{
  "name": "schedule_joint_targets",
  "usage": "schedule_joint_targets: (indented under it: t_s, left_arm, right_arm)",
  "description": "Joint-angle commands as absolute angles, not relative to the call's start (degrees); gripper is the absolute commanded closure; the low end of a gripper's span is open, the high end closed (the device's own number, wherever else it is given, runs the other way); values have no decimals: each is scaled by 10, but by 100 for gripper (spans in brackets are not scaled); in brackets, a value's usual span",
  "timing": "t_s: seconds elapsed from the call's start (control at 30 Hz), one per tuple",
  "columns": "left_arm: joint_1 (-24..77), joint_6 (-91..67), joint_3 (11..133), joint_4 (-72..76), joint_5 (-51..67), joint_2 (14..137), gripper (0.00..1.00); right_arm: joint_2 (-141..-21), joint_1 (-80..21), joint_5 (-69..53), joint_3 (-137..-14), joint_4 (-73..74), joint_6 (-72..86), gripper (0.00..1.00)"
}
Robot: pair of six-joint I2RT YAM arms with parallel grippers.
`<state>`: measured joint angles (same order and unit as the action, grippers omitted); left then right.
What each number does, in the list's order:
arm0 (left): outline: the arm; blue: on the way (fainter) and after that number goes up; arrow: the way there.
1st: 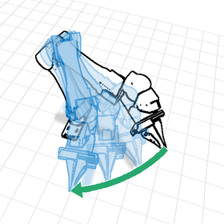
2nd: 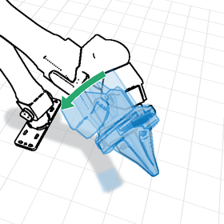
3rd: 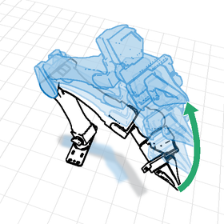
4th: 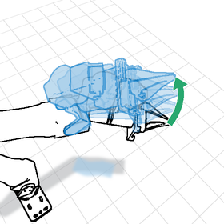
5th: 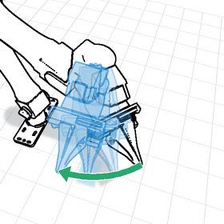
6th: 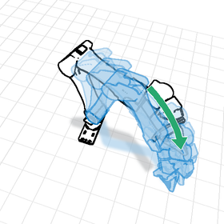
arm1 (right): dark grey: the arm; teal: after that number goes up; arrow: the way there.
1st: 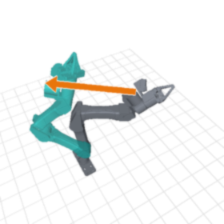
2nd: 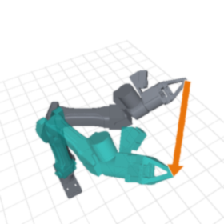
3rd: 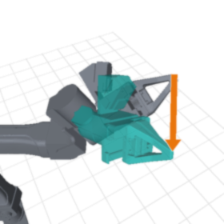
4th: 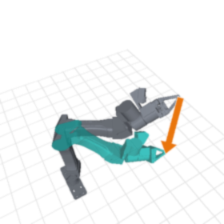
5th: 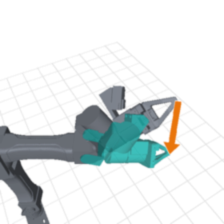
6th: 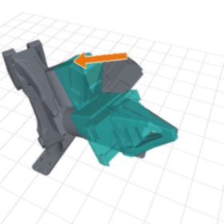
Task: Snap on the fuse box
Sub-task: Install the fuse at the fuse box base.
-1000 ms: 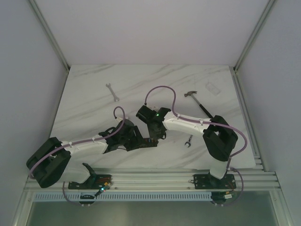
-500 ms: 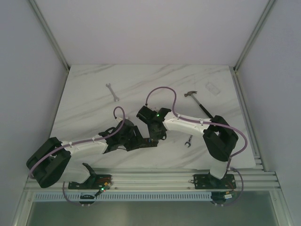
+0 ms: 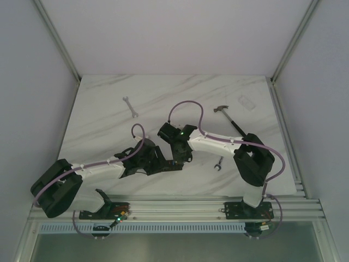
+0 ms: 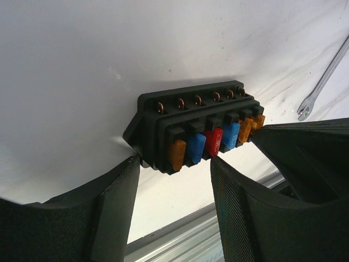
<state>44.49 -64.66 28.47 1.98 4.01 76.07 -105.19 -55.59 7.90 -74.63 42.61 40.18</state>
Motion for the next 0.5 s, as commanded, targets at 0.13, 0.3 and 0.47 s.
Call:
schedule_joint_targets:
  t_s: [0.13, 0.3, 0.47]
  left_arm:
    - [447, -650, 272, 21, 33, 774, 36]
    - [448, -658, 266, 24, 26, 766, 36]
    - [447, -659, 274, 25, 16, 751, 36]
  right_arm:
    - [-1211, -567, 69, -696, 419, 389, 100]
    - [-1233, -567, 96, -704, 415, 372, 100]
    - [-1169, -552, 126, -741, 418, 344, 100]
